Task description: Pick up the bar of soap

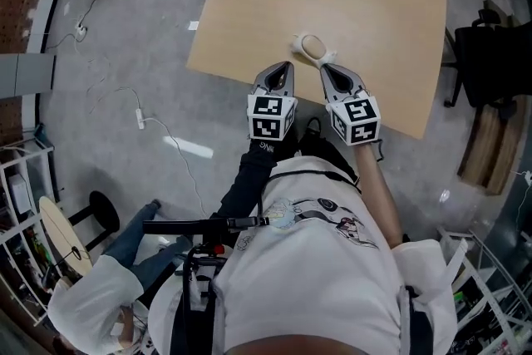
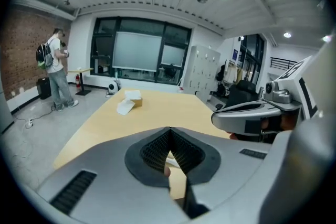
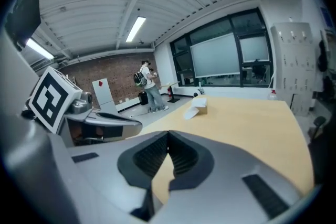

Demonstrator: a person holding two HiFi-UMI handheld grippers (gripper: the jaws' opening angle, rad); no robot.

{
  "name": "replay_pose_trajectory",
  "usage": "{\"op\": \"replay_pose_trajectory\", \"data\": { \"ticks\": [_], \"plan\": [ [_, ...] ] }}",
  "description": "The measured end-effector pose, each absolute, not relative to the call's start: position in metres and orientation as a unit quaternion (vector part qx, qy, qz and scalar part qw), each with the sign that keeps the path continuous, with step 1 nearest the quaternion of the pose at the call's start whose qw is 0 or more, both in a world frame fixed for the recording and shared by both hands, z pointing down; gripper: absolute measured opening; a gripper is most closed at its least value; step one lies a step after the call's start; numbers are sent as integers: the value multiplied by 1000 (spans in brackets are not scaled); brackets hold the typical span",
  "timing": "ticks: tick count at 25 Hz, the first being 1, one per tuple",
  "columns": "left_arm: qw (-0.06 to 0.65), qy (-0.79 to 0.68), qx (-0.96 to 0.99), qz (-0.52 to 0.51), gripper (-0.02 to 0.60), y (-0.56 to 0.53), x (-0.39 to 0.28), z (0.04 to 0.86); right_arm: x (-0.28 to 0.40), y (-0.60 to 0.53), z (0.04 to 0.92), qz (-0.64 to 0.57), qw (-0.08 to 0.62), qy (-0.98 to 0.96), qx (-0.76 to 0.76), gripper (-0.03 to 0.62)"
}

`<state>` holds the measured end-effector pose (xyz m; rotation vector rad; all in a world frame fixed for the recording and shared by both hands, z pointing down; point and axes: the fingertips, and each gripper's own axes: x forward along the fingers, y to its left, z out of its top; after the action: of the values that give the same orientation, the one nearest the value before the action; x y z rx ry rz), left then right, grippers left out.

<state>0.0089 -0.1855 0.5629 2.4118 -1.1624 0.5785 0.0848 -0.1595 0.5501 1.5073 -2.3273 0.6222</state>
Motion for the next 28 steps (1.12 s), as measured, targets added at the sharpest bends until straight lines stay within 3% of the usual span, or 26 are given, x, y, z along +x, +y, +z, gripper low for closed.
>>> {"op": "replay_pose_trajectory", "data": {
  "ticks": [23, 28],
  "plan": [
    [318, -403, 793, 328, 0, -149, -15, 684, 94, -162, 662, 266, 299, -810, 429, 6],
    [331, -406, 784, 332, 0, -146, -22, 690, 93, -174, 680, 253, 342, -815, 394, 77]
  ]
}}
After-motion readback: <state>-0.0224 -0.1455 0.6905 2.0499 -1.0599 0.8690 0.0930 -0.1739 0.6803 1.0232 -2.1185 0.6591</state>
